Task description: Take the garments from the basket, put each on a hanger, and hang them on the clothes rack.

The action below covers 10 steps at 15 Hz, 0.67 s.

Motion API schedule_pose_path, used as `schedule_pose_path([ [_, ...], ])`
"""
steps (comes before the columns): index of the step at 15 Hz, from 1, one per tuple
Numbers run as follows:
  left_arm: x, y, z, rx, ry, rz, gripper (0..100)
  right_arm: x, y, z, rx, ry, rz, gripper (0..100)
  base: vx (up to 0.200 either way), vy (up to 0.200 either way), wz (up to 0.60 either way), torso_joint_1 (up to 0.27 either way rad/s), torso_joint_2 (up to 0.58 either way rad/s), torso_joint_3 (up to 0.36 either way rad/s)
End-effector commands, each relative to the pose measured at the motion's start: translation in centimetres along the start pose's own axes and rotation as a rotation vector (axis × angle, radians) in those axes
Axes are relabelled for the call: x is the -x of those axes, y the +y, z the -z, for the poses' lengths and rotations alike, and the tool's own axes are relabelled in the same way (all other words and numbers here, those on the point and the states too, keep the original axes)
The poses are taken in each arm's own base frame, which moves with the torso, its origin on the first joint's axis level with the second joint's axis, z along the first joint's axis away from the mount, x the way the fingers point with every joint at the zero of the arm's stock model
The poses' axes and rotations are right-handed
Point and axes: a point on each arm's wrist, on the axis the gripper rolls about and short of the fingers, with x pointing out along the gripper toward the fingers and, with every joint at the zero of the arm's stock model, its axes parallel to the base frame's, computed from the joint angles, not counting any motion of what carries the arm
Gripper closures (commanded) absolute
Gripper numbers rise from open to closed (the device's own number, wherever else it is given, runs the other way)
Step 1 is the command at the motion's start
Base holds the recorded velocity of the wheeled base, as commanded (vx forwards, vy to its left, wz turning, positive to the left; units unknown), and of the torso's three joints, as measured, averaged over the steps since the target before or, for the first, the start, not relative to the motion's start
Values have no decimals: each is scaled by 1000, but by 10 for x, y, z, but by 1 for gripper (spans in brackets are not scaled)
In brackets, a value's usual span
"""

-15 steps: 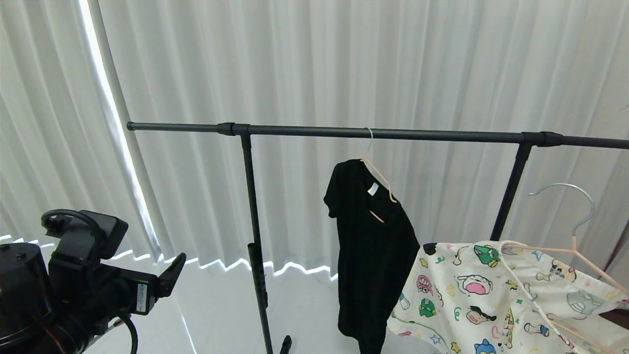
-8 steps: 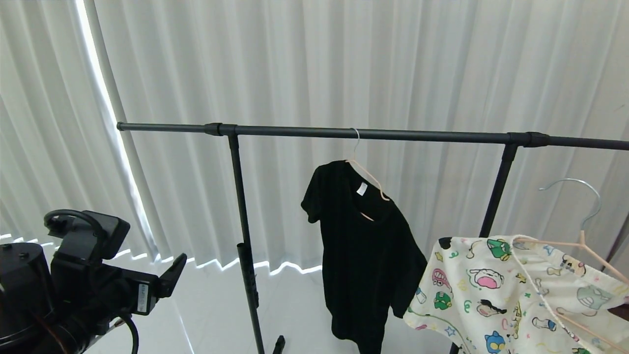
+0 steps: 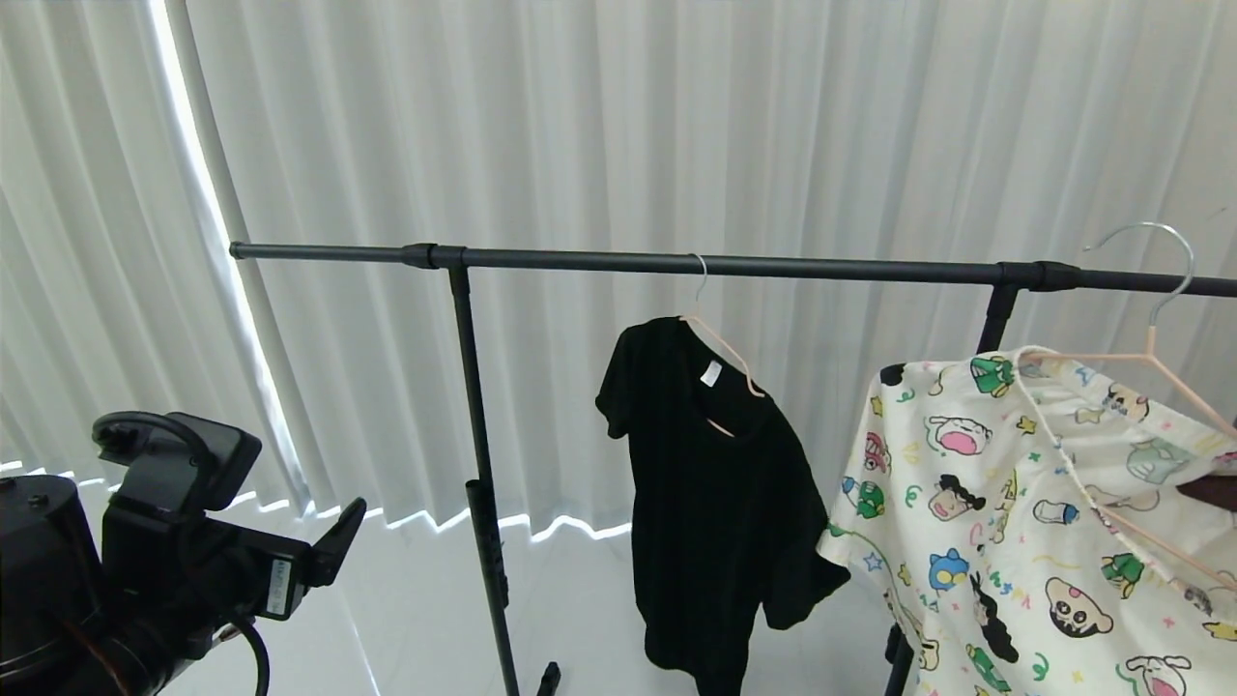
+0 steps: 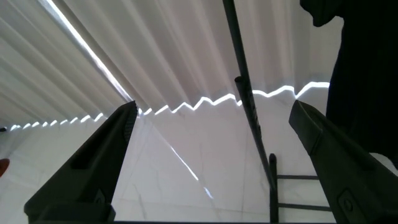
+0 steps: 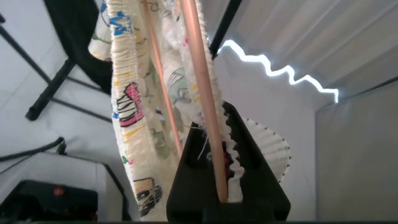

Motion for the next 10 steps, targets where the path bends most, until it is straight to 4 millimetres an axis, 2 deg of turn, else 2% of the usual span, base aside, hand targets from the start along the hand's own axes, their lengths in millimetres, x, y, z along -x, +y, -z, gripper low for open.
schedule_pose_path([
  [1,3,0,-2,1,-15,5,0,-13,-2,-12,6,14,-2,100,200,0,0,-7,2,7],
  [3,3,-1,-3,0,-21,11,0,-15,-1,-20,14,1,-10,100,200,0,0,0,0,2],
  [10,3,-1,-2,-2,-20,12,0,-23,1,-23,23,6,-25,100,200,0,0,2,2,0],
])
